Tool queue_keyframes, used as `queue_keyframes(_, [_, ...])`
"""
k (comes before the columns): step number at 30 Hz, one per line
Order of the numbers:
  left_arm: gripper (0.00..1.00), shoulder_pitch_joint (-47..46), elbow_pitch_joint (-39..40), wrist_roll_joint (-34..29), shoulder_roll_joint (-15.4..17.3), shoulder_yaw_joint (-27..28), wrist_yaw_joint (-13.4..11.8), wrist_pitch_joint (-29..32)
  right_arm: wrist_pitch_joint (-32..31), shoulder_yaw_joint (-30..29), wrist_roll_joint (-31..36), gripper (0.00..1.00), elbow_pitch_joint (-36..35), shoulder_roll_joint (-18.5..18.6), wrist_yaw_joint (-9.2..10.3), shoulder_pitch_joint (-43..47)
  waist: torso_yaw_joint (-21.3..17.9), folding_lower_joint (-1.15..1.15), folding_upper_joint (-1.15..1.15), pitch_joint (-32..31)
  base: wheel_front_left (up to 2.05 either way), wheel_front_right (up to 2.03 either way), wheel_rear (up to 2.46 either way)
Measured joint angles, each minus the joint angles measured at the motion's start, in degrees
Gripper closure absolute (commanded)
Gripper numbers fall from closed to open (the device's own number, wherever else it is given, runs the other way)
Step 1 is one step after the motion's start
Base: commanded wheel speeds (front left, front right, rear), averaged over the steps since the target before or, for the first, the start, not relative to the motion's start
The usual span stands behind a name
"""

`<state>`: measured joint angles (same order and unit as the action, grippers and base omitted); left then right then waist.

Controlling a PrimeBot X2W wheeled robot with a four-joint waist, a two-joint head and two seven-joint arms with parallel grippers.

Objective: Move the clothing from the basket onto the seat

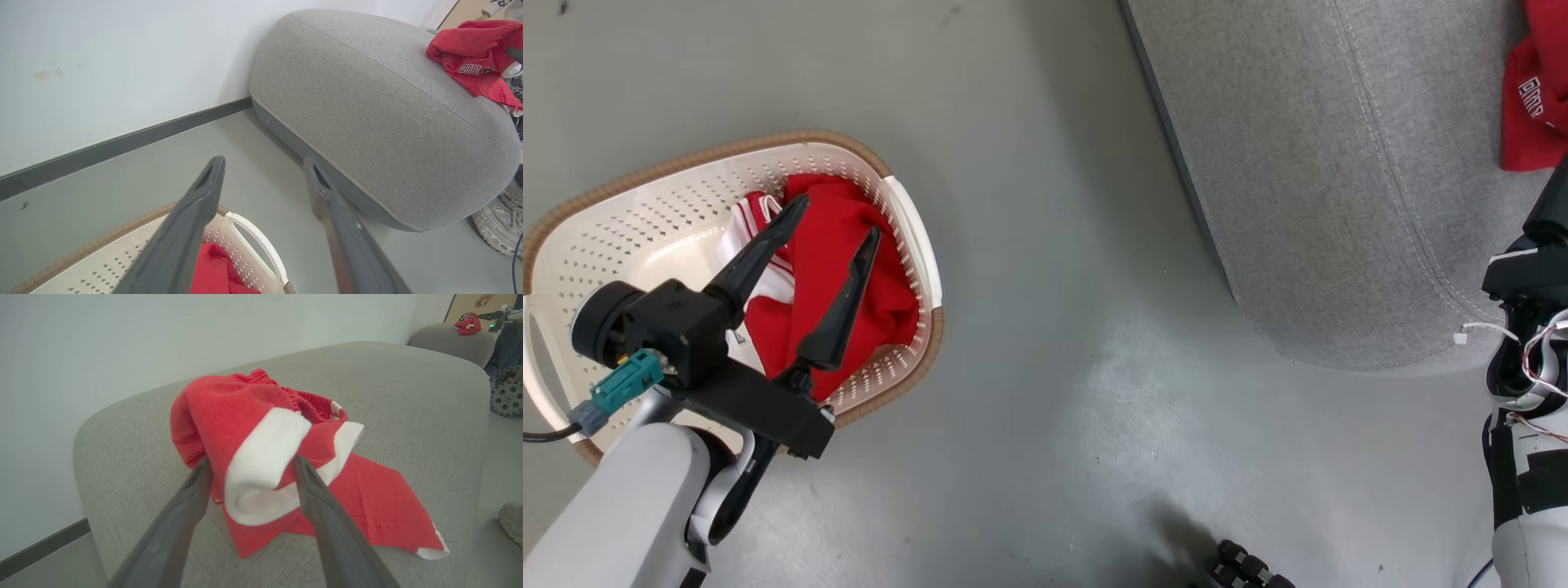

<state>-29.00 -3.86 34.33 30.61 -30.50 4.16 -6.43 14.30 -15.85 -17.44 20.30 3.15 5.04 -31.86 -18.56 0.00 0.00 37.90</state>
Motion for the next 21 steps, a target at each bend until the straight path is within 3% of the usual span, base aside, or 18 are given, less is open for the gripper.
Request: queue_keyframes(21, [0.0,-0.49,-6.36,0.58,-4.6,-1.59,0.45,-2.35,0.25,0.8,2.45,0.0,-1.9,-0.47,-0.43,6.82,3.06,0.0,0.0,-6.55,0.0,0.0,0.0])
